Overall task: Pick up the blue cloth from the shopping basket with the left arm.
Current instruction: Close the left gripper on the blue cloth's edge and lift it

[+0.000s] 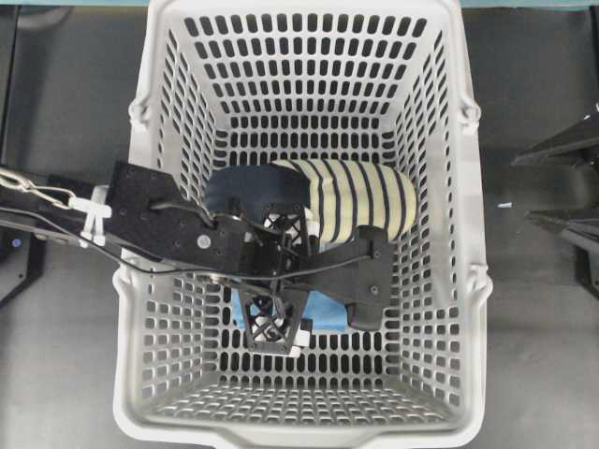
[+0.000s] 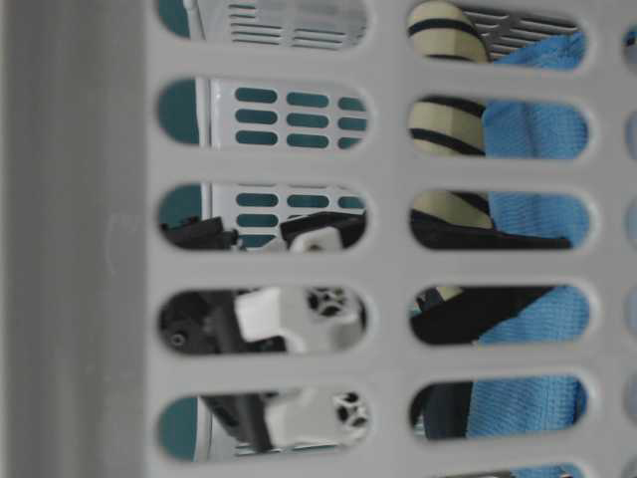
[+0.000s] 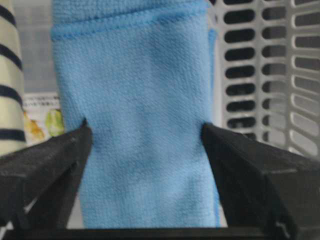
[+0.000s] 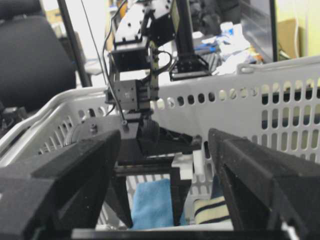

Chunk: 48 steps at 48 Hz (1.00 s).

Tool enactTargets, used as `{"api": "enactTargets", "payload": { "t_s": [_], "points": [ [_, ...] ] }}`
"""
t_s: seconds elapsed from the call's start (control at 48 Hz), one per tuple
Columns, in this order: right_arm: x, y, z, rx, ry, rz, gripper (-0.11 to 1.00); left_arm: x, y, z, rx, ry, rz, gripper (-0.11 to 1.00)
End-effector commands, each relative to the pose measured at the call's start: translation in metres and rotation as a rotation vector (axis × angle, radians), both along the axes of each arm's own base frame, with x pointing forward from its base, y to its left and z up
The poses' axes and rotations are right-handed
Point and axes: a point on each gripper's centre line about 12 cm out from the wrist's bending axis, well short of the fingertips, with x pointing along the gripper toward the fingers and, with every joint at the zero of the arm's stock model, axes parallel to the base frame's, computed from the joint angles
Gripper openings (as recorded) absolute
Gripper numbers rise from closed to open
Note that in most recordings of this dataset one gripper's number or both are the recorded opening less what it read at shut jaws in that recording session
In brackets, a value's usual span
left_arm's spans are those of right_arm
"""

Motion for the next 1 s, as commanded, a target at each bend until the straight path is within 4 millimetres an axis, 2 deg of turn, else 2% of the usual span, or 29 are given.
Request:
{"api": "enactTargets", "payload": {
  "t_s": [0.0,0.125,0.208,0.292,0.458,0.541,0.687,0.854,0.979],
  "points": [
    [0.002,0.000,0.004,0.000,-0.012,0.001,0.69,0.000,0.002,-0.003,0.000,-0.009,0.002,0.85],
    [0.002,0.000,0.004,0.002,-0.011,0.001,0.69,-0.004,0.002,-0.011,-0.002,-0.009,0.005,0.83],
    [0.002,0.000,0.002,0.002,-0.008,0.001,0.69,-0.006,0.002,-0.012,0.001,-0.005,-0.001,0.75],
    [0.002,0.000,0.000,0.002,-0.001,0.001,0.69,-0.008,0.002,-0.013,0.005,0.001,-0.007,0.58],
    [0.001,0.001,-0.001,0.000,0.000,0.003,0.69,-0.011,0.002,-0.005,0.006,-0.014,-0.014,0.15],
    [0.001,0.001,-0.001,0.000,-0.002,0.003,0.69,-0.012,0.002,0.005,0.003,-0.037,-0.014,0.12],
    [0.001,0.001,-0.002,0.000,0.005,0.003,0.69,-0.010,0.000,0.038,-0.009,-0.109,-0.014,0.12],
    [0.000,0.003,-0.007,0.004,0.016,0.014,0.69,-0.013,0.000,0.099,-0.016,-0.170,-0.011,0.12],
    [0.000,0.003,-0.008,0.005,0.019,0.018,0.69,-0.019,0.002,0.134,-0.014,-0.159,-0.004,0.12]
  ]
}}
